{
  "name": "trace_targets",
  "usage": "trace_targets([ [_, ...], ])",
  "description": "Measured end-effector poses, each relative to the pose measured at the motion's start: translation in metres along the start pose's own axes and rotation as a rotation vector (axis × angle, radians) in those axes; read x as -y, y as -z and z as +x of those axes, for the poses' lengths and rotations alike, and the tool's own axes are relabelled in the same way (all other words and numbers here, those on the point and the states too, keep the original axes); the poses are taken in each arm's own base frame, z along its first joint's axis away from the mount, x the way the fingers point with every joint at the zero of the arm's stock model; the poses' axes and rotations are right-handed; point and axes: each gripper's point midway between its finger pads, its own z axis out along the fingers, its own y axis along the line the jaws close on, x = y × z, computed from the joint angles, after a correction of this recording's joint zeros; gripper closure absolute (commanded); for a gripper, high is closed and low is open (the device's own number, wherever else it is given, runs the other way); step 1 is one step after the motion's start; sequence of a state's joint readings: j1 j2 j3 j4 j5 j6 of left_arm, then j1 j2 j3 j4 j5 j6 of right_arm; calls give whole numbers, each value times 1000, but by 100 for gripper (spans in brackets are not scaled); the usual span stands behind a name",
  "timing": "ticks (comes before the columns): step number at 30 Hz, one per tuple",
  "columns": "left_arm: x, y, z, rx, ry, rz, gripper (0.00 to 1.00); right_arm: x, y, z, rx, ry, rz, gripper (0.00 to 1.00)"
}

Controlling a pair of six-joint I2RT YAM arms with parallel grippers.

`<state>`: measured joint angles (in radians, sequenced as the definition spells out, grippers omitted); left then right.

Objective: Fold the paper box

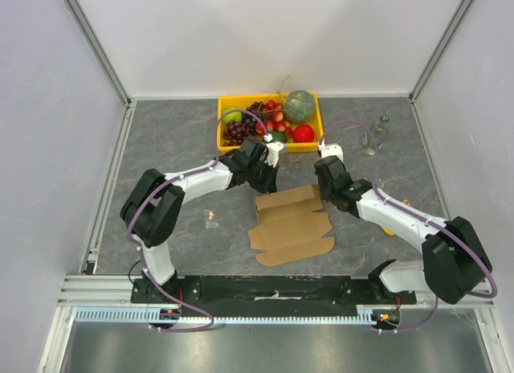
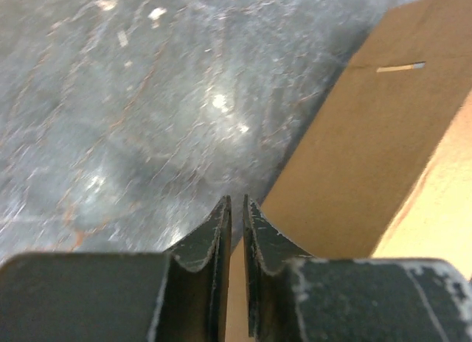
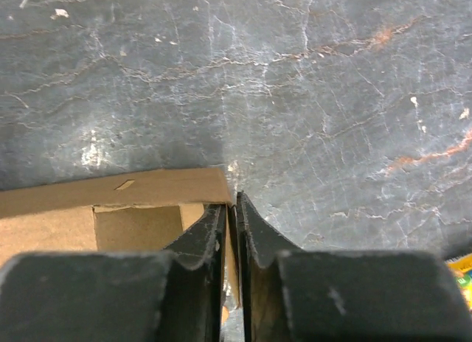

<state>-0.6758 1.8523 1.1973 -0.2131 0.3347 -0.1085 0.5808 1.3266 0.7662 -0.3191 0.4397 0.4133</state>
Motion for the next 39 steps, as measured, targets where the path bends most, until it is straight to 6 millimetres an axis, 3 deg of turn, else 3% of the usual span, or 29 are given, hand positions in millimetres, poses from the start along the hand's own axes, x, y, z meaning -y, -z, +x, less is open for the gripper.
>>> trace_targets([
  [3,-14,14,-2,28,22,-81,74,-4,-1,-3,2,5,-38,71],
  [8,-27,52,-24,153,26,-177,65,-7,-1,-3,-10,-5,-81,65],
  [11,-16,76,-42,272,-6,-155,66,-7,1,-4,-4,-22,-89,64],
  [14,3,92,-56,367,-49,-93,73,-2,6,-5,14,-51,-90,64],
  [18,23,88,-60,389,-90,-27,78,3,18,-11,56,-97,-96,64],
  [23,43,72,-39,340,-119,21,82,8,36,-30,135,-135,-115,64],
  [31,40,57,-13,278,-112,19,87,-10,50,-60,173,-138,-217,88],
  [39,42,53,-1,269,-118,28,89,-29,25,-35,41,-96,-254,97],
])
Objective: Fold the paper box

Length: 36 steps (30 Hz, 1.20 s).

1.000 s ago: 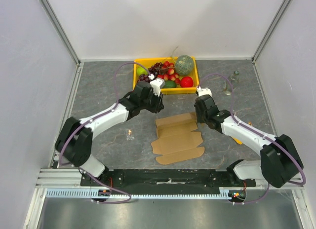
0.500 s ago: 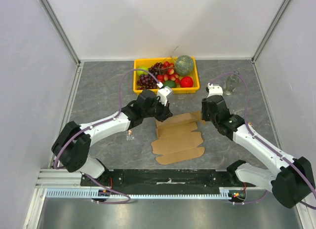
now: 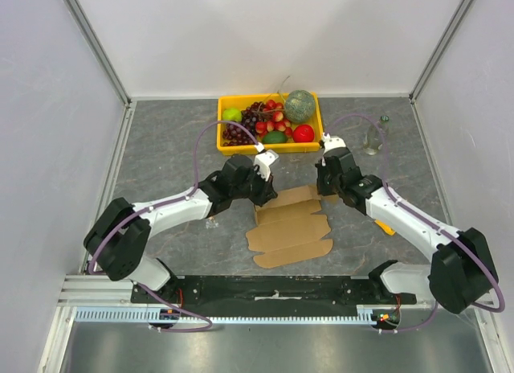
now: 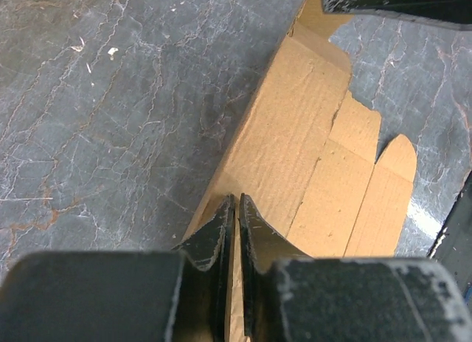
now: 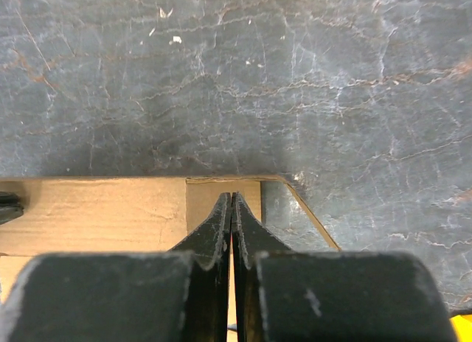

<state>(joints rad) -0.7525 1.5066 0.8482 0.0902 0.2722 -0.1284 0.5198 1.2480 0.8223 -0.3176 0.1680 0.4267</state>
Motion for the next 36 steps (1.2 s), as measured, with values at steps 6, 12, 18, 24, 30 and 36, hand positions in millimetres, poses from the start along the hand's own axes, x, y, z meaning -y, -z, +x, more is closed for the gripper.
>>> trace_targets([
  [6,4,4,4,10,-7,7,90,-4,-7,14,-58,7,-22,99],
  [12,5,7,4,13,-8,6,90,-7,-10,21,-88,9,-42,99],
  [18,4,9,3,15,-9,1,90,-7,-13,33,-121,11,-47,99],
  [24,4,9,4,14,-8,1,92,-7,-16,43,-155,5,-61,100],
  [30,4,8,7,9,-7,4,95,-8,-21,54,-174,-53,-116,100],
  [36,7,8,10,10,-10,12,96,-7,-27,68,-187,-175,-205,100],
])
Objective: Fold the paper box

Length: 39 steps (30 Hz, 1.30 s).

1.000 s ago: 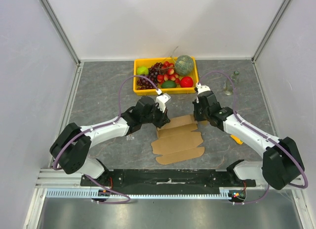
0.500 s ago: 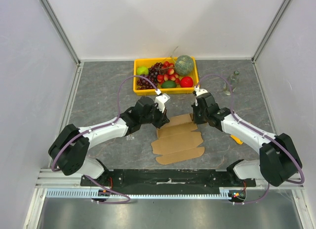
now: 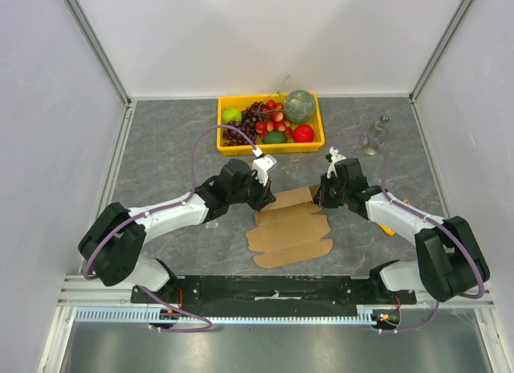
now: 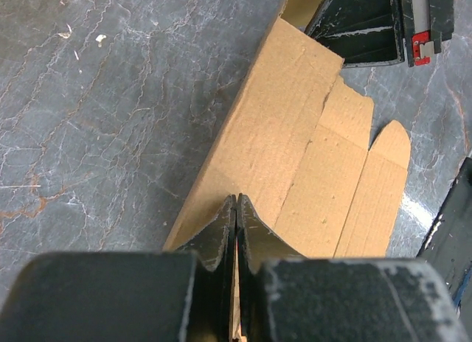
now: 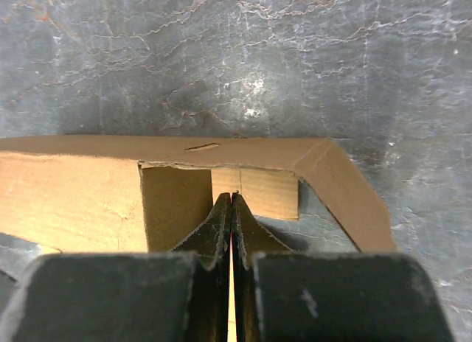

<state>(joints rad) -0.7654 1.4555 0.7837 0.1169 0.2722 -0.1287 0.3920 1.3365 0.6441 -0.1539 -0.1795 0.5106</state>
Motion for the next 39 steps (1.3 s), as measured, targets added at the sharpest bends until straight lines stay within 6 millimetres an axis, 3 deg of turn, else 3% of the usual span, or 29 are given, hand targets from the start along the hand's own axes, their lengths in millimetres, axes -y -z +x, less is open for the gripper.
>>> trace_targets([
  [14,2,-1,1,6,-3,11,98,-30,3,-7,58,-142,-317,100],
  [18,2,-1,1,7,-3,12,98,-31,5,-9,64,-173,-356,100],
  [21,2,-1,2,6,-3,12,98,-23,3,-8,60,-178,-327,99],
  [32,4,-3,3,3,-5,23,98,39,-1,5,24,-89,22,98],
  [39,4,-4,3,4,-5,23,98,60,-3,19,-25,-63,118,98],
])
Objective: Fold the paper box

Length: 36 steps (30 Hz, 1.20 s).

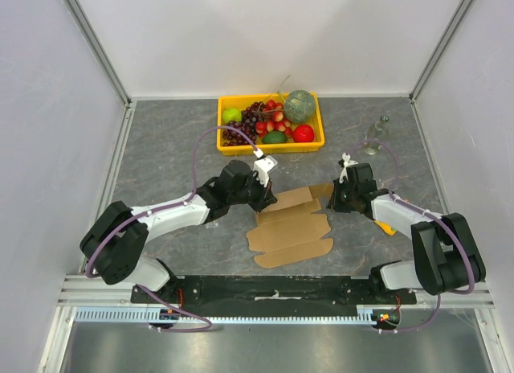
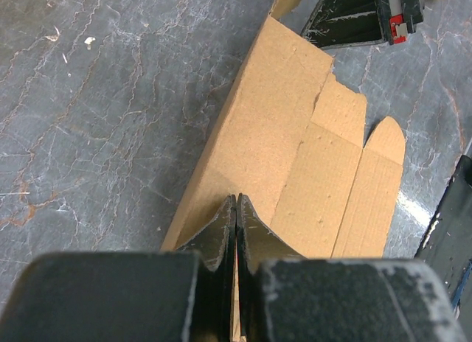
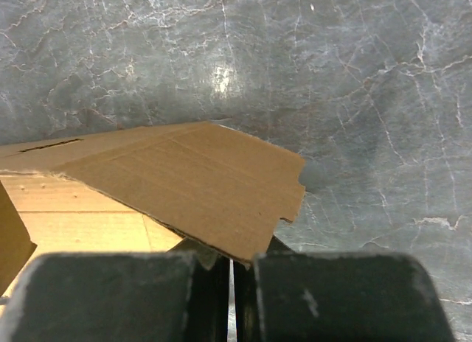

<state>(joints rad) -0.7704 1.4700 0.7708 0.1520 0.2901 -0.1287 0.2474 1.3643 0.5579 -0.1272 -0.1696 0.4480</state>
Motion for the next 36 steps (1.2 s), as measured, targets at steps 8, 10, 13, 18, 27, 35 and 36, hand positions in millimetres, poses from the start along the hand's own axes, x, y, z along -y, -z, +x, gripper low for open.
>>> trace_targets([
  [8,0,-1,0,1,0,1,98,-6,-7,-5,12,10,-39,98],
  [10,0,-1,0,2,-1,1,98,-9,-9,-7,16,12,-56,98],
  [13,0,-1,0,2,-1,1,98,-12,-10,-7,15,14,-73,98],
  [18,0,-1,0,2,-1,1,98,-15,-10,-6,10,14,-94,99],
  [27,0,-1,0,2,-1,1,98,-30,-7,-11,25,10,-170,99],
  [35,0,-1,0,2,-1,1,98,-53,-1,-14,26,-1,-299,99],
  [36,0,-1,0,2,-1,1,98,-56,-1,-14,23,-1,-316,100],
])
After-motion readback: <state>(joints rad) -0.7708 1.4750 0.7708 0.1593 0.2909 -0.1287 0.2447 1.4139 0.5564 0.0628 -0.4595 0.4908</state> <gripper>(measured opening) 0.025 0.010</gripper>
